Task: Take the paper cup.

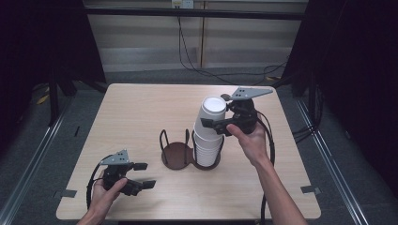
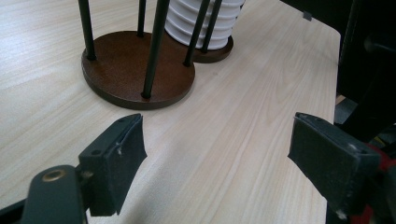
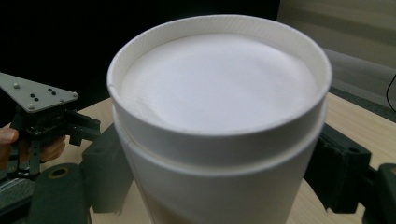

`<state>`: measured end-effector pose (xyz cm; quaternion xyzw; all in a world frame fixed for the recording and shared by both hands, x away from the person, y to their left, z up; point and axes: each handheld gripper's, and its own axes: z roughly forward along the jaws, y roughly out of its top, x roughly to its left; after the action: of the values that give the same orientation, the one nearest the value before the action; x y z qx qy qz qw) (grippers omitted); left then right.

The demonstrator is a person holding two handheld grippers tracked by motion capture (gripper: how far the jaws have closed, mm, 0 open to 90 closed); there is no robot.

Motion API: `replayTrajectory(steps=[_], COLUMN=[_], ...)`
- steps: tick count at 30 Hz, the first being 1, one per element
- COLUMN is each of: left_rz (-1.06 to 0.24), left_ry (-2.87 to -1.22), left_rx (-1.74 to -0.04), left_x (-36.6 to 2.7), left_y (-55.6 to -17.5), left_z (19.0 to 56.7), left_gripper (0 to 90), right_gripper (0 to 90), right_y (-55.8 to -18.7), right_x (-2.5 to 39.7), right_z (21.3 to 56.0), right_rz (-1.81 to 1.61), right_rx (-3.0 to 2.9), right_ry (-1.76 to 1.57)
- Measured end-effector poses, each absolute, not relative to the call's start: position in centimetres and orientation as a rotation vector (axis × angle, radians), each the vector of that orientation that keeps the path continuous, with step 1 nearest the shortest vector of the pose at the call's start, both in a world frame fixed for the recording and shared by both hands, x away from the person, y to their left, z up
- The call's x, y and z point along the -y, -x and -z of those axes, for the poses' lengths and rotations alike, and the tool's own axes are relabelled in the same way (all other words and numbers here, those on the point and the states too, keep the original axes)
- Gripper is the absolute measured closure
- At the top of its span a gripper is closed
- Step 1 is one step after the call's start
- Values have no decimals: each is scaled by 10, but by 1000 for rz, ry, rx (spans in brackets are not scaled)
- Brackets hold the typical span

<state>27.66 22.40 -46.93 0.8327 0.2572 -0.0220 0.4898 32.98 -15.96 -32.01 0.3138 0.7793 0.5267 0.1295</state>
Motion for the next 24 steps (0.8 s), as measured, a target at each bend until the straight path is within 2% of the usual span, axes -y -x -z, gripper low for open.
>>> replayTrajectory(steps=[24], left_rz=[60], left_ry=[-2008], left_rx=[-605], left_x=[-223], left_y=[-276], left_z=[468], left_gripper=[181], right_gripper=[203], right_y=[-325], right_x=[170], right_z=[297], right_rz=[-1643], right_rx=[-2145], right_ry=[-949])
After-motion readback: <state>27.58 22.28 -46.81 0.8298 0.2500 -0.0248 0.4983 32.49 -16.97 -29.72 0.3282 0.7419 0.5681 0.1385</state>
